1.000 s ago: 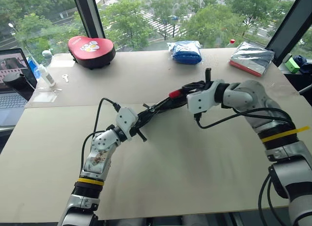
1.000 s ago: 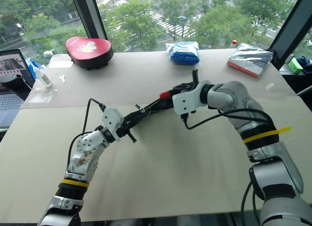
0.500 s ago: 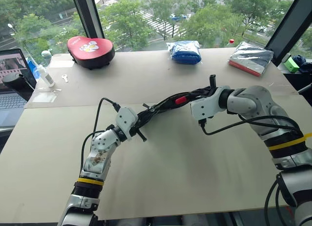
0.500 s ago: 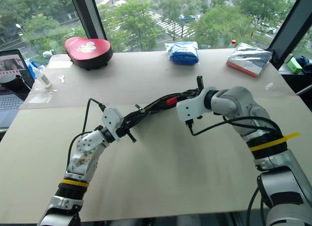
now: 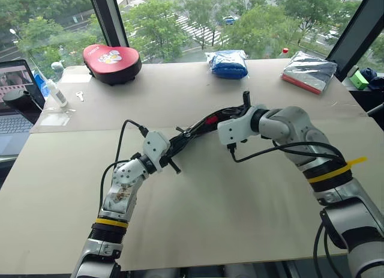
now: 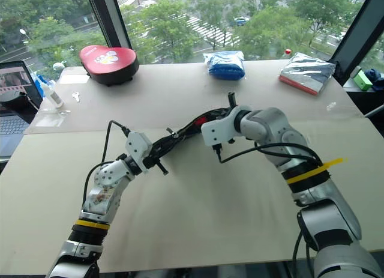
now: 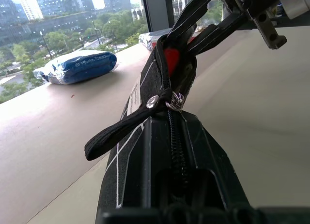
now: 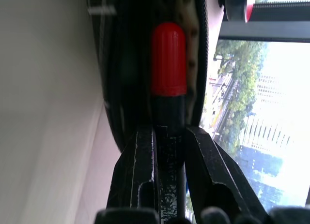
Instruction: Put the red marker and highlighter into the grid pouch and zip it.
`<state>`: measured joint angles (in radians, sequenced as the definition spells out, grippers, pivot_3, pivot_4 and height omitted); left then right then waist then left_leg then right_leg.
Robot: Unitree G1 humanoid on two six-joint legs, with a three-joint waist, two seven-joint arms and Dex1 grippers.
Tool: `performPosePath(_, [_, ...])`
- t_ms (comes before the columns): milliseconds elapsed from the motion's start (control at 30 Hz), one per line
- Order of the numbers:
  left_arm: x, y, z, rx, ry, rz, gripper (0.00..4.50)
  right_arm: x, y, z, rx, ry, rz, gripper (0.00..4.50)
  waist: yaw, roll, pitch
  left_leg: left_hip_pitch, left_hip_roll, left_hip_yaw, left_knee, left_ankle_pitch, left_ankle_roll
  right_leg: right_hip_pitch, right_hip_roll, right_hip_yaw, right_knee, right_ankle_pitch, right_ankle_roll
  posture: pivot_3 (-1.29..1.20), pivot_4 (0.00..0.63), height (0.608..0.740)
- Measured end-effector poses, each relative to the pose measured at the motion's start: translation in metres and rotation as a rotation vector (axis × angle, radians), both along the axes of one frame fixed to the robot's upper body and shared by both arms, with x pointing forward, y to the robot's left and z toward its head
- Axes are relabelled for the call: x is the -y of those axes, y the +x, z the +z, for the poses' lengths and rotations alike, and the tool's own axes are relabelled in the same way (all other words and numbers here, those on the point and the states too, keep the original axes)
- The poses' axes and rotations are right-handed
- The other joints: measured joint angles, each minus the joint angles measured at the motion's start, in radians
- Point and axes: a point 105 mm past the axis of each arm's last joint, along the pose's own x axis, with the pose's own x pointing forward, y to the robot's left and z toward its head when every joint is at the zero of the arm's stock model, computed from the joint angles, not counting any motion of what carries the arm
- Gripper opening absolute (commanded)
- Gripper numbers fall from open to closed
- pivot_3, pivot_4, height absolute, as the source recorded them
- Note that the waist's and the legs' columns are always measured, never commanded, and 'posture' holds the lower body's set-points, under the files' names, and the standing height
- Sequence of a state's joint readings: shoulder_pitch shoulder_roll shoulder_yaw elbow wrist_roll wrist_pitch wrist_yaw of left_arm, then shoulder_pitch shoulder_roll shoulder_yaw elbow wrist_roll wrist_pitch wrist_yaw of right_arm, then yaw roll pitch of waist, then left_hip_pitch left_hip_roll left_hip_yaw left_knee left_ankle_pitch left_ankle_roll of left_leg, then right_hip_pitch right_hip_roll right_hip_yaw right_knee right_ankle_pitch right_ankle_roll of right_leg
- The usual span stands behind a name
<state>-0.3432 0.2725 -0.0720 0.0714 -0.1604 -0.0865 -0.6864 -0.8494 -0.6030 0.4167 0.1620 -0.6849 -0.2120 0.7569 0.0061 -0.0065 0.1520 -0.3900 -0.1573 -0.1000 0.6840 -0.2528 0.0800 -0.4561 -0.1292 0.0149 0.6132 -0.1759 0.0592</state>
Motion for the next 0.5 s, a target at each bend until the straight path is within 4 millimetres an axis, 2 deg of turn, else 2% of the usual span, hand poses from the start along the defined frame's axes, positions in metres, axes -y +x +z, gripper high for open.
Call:
performPosePath(200, [-0.001, 0.001, 0.000, 0.001, -0.003, 0.007, 0.00, -0.020, -0.009, -0.007, -0.012, 0.003, 0.086, 0.44, 0.000, 0.000, 0.000, 0.000, 0.000, 0.000, 0.000, 0.000, 0.000, 0.000, 0.000, 0.000, 0.000, 0.000, 0.000, 0.00, 0.150, 0.740])
performPosePath(367, [-0.001, 0.001, 0.001, 0.001, -0.004, 0.009, 0.00, -0.025, -0.012, -0.014, -0.051, 0.033, 0.135, 0.44, -0.003, 0.000, 0.000, 0.000, 0.000, 0.000, 0.000, 0.000, 0.000, 0.000, 0.000, 0.000, 0.000, 0.000, 0.000, 0.00, 0.150, 0.740])
performPosePath(400, [-0.001, 0.001, 0.001, 0.001, -0.003, 0.008, 0.00, -0.025, -0.013, -0.015, -0.065, 0.047, 0.141, 1.42, -0.003, 0.000, 0.000, 0.000, 0.000, 0.000, 0.000, 0.000, 0.000, 0.000, 0.000, 0.000, 0.000, 0.000, 0.000, 0.00, 0.150, 0.740])
performPosePath(500, [-0.001, 0.001, 0.001, 0.001, -0.004, 0.008, 0.00, -0.026, -0.016, -0.015, -0.103, 0.076, 0.157, 2.28, -0.006, 0.000, 0.000, 0.000, 0.000, 0.000, 0.000, 0.000, 0.000, 0.000, 0.000, 0.000, 0.000, 0.000, 0.000, 0.00, 0.150, 0.740])
